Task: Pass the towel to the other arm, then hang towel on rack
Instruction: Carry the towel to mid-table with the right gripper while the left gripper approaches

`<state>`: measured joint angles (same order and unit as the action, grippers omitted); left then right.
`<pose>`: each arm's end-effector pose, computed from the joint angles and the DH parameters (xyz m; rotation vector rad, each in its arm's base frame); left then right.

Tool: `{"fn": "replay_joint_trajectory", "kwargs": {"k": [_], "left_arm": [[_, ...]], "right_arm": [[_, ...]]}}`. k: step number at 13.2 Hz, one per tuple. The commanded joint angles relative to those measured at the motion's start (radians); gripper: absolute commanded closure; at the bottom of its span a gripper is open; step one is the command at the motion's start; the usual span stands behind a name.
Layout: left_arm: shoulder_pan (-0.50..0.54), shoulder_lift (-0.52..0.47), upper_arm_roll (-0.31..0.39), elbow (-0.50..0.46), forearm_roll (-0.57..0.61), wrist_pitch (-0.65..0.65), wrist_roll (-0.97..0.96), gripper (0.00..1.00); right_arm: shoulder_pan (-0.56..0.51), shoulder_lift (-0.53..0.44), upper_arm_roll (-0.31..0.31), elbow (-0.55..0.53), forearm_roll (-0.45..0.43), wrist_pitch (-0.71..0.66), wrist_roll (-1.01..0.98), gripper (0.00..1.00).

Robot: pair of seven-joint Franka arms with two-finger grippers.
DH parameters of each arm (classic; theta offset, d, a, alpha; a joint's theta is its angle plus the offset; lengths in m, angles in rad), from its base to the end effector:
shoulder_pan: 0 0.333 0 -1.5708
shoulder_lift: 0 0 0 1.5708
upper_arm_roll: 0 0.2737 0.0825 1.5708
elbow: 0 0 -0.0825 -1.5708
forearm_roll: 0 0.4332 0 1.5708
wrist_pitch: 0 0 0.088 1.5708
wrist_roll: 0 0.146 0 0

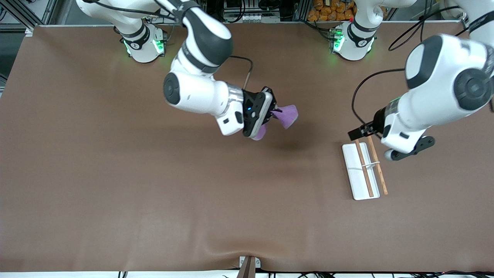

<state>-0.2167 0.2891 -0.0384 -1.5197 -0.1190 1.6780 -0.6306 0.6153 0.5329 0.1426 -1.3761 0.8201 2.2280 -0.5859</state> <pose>0.6408 -0.1820 0.3949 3.0099 0.6052 -0.2661 0.5498 0.5575 0.3751 -2.0894 -1.0019 -0.2821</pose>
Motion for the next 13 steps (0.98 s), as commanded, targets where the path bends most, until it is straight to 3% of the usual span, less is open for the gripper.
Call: {"fn": "replay_joint_trajectory", "kwargs": {"k": [1,8,13], "left_arm": [[0.003,0.015,0.003,0.033,-0.045,0.025,-0.026,0.0],[-0.027,0.047,-0.001,0.032,-0.232,0.014,-0.464,0.01],[-0.078,0.105,-0.009,0.042,-0.318,0.016,-0.658,0.17]], "right_arm": [[0.041,0.022,-0.014,0.022,-0.031,0.053,0.014,1.0],[0.047,0.036,-0.014,0.022,-0.079,0.067,0.014,1.0],[0.049,0.039,-0.014,0.02,-0.085,0.067,0.014,1.0]]}}
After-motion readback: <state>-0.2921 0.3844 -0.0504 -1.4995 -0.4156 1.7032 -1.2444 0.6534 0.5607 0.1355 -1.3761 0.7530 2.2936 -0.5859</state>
